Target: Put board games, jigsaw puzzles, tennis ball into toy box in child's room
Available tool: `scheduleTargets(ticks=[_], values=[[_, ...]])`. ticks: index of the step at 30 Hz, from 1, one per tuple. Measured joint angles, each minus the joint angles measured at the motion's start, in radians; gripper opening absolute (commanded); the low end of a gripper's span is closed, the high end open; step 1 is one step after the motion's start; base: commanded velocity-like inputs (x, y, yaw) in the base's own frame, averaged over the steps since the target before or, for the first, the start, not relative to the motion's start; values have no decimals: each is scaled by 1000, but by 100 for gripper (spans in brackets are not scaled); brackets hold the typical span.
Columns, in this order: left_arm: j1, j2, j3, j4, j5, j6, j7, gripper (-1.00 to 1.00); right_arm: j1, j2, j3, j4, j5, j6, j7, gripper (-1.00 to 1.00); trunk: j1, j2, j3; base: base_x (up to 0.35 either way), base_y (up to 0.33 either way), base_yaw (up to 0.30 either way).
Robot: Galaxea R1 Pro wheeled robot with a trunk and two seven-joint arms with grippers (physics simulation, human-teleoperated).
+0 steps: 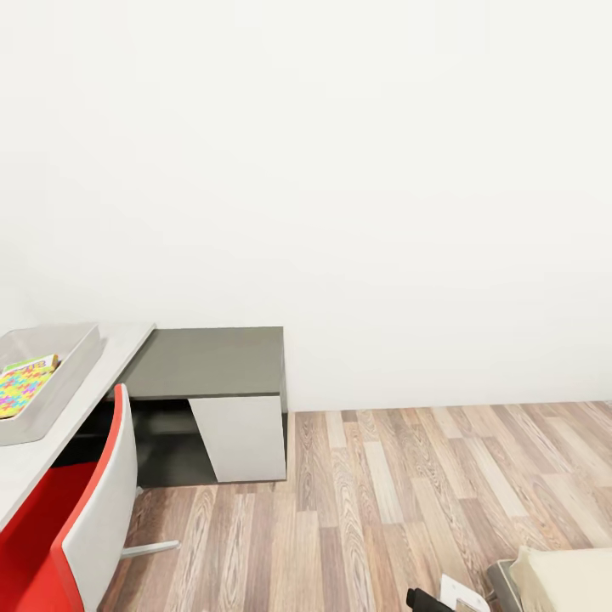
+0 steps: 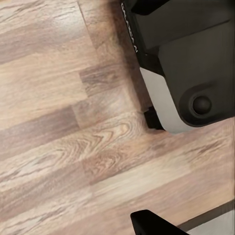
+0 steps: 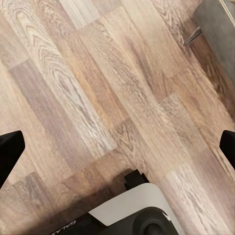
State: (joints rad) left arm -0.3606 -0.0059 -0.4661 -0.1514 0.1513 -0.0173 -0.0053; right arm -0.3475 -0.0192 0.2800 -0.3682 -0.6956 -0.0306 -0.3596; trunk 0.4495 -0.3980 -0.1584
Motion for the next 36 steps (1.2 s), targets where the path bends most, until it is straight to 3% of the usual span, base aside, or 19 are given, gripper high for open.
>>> scheduleTargets(ticks=[2,8,14,36], values=[[0,1,12,5,7,1,0,100,0,-1,0,0,0,0,0,100,0,0,0,0,0,0],[0,7,128,11,66,8,0,100,0,0,2,1,6,0,0,100,0,0,0,0,0,0],[-1,19,195,12,76,8,1,100,0,1,10,1,12,1,0,100,0,0,0,0,0,0],[-1,16,208,10,76,3,0,100,0,5,25,1,16,8,3,100,0,0,0,0,0,0]])
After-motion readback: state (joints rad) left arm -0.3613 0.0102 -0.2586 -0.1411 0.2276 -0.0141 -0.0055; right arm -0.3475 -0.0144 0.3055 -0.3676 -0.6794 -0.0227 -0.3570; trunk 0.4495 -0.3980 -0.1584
